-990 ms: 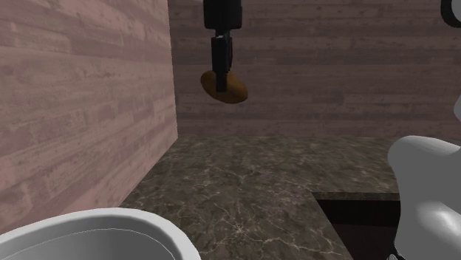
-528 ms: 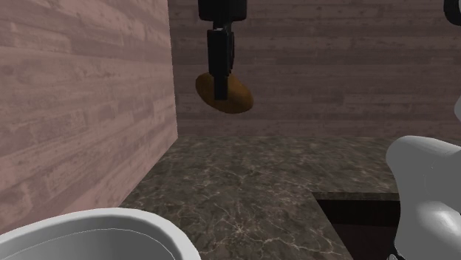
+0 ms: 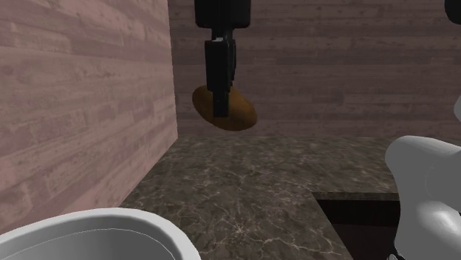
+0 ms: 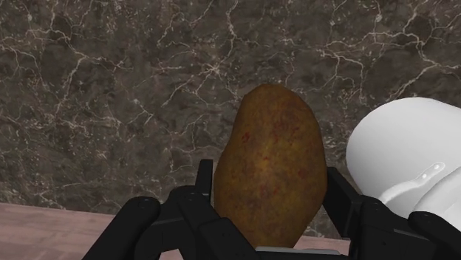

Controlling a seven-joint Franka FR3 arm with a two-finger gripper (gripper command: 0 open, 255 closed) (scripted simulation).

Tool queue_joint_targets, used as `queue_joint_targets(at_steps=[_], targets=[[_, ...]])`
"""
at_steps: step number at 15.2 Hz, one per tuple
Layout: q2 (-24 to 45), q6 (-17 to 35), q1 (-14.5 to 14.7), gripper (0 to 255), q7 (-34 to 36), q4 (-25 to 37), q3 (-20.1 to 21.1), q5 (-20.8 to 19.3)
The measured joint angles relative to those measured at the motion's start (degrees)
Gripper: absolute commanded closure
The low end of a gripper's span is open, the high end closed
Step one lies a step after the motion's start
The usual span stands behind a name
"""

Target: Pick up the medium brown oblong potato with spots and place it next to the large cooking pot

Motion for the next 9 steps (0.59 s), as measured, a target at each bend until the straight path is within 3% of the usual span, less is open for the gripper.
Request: queue_joint_targets(at_steps=[9], targets=[[-1.0, 6.72, 0.06, 255, 0.83, -7.78, -0.11, -0.04]])
